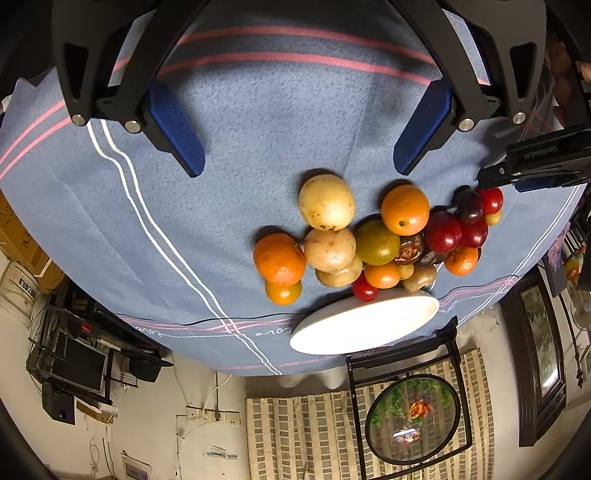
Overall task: Organize fruits
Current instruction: 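Grasp a red cherry tomato with the left tool while the right tool grasps a pale round fruit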
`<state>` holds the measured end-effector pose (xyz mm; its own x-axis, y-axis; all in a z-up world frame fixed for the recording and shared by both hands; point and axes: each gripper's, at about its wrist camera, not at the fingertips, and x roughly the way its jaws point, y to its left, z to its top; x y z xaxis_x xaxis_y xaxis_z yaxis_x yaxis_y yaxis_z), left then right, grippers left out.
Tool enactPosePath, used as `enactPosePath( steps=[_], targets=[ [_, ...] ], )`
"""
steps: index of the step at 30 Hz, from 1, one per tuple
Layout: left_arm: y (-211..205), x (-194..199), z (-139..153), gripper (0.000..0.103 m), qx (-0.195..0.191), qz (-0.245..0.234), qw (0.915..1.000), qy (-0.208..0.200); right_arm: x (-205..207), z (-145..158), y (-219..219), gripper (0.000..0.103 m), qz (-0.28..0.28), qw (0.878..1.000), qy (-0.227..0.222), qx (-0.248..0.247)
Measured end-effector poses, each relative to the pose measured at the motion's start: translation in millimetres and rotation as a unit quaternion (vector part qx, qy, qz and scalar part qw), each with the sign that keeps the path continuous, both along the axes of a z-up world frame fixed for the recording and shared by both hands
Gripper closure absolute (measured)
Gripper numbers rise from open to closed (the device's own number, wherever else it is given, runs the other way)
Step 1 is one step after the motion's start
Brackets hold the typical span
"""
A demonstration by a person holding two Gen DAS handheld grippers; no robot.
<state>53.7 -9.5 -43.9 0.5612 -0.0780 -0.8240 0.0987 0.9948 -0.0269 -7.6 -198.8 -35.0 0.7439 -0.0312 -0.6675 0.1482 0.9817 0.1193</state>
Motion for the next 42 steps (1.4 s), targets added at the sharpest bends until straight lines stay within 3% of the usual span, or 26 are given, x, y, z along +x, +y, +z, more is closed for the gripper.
enactPosePath(
  steps=[8,15,21,24,29,33,37,42],
  targets=[
    [-13.4,11.3,1.2,0.072,-0.002,-0.006,1.0,0.002,2.6,-2.2,-5.6,0.001,0.007,1.0,0.006,0.012],
    [-12.1,3.9,7.4,0.074,-0.009,-0.021,0.9996,-0.016,3.0,4.2,-10.6,0.001,0.052,0.999,0.005,-0.002],
    [-4.4,-6.2,14.4,0.074,-0.007,-0.012,0.9992,-0.039,15.7,-3.4,-25.2,0.002,0.081,0.995,0.05,-0.028],
    [-1.0,-4.4,11.8,0.074,-0.011,-0.011,0.9993,-0.033,24.1,-3.3,-23.6,0.018,0.099,0.993,0.062,-0.015],
    [4.9,-5.0,12.0,0.074,-0.016,-0.011,0.9993,-0.033,45.7,-3.2,-5.5,0.035,0.125,0.989,0.075,-0.02],
    [8.3,-2.7,9.6,0.074,-0.02,-0.01,0.9993,-0.028,60.5,-4.3,5.7,0.067,0.144,0.986,0.078,-0.029],
    [10.7,-0.1,7.2,0.074,-0.032,-0.019,0.999,-0.026,56.9,2.4,6.2,0.067,0.164,0.983,0.075,-0.029],
    [13.1,-1.9,14.9,0.074,-0.047,-0.04,0.9974,-0.037,47.4,28.6,-4.4,0.067,0.179,0.983,0.039,-0.012]
  ],
)
